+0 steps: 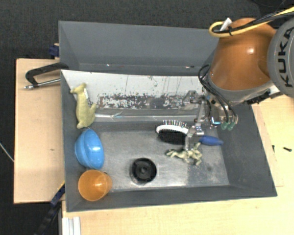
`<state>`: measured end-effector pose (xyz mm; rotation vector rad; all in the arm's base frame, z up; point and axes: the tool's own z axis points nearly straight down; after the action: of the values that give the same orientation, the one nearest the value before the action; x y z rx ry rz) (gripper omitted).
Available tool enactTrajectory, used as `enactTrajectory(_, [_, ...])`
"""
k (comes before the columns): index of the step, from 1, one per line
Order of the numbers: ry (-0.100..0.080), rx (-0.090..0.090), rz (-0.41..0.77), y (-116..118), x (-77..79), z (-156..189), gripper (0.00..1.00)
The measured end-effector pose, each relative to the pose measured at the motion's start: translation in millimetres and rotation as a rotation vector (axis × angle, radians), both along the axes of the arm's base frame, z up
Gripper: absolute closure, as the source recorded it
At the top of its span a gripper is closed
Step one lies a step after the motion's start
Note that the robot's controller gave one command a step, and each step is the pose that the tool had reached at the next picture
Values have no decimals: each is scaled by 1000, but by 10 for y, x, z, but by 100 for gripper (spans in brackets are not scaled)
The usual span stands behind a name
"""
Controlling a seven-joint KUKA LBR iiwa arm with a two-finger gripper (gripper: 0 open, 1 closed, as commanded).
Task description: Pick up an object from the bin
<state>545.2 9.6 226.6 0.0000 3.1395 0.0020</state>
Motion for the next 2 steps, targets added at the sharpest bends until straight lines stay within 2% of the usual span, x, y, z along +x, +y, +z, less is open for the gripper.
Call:
enactTrajectory(1, [-25, -1, 49, -195, -7, -970, 0])
enactTrajectory(2, [-2, 0, 50, -192, -64, -1047, 100])
